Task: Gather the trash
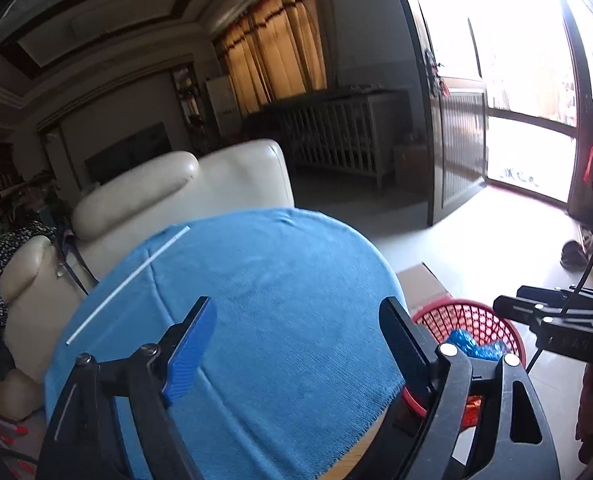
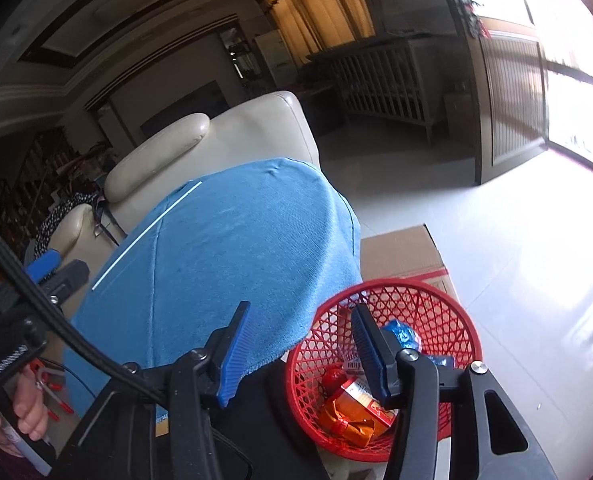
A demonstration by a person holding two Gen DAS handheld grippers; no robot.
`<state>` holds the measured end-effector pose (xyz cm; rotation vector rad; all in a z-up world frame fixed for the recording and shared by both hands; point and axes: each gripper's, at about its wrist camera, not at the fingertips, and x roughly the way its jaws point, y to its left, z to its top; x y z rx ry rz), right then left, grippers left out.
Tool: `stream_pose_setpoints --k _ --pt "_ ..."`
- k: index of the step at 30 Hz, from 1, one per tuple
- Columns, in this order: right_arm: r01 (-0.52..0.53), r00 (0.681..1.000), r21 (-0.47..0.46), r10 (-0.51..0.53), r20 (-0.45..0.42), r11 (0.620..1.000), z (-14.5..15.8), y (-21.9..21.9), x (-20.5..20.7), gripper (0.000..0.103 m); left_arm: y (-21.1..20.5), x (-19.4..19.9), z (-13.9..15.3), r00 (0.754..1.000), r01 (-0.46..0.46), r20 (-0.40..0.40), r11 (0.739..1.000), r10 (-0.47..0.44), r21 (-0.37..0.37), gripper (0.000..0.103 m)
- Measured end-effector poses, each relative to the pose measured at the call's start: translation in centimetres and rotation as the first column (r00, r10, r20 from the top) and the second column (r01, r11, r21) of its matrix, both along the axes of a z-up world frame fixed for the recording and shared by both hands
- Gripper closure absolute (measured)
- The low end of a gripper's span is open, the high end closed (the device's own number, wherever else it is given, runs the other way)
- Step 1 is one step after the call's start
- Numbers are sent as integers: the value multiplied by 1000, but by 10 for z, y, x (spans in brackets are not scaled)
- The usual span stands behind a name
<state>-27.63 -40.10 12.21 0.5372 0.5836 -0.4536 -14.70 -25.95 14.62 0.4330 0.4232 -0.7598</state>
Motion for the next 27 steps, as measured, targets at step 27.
stream_pose_setpoints --k 27 --pt "-195 965 -319 239 105 928 82 108 49 27 105 36 45 959 -273 33 951 280 -146 6"
